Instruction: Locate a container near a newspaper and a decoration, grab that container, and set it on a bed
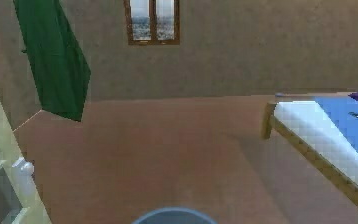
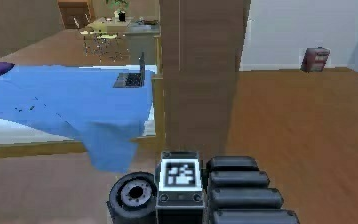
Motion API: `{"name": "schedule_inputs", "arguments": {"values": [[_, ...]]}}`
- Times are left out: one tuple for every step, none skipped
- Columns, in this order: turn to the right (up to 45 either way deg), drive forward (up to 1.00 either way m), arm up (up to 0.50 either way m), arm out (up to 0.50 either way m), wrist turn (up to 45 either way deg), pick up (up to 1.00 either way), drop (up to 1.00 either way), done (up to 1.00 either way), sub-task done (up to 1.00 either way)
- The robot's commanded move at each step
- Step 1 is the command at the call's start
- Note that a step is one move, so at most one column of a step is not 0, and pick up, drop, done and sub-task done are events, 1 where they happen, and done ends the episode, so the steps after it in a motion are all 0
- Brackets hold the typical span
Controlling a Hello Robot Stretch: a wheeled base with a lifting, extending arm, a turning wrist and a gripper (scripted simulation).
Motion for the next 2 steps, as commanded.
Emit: {"name": "schedule_inputs", "arguments": {"values": [[27.0,0.00,0.00,0.00,0.0,0.00,0.00,0.00,0.00],[0.0,0.25,0.00,0.00,0.0,0.00,0.00,0.00,0.00]]}}
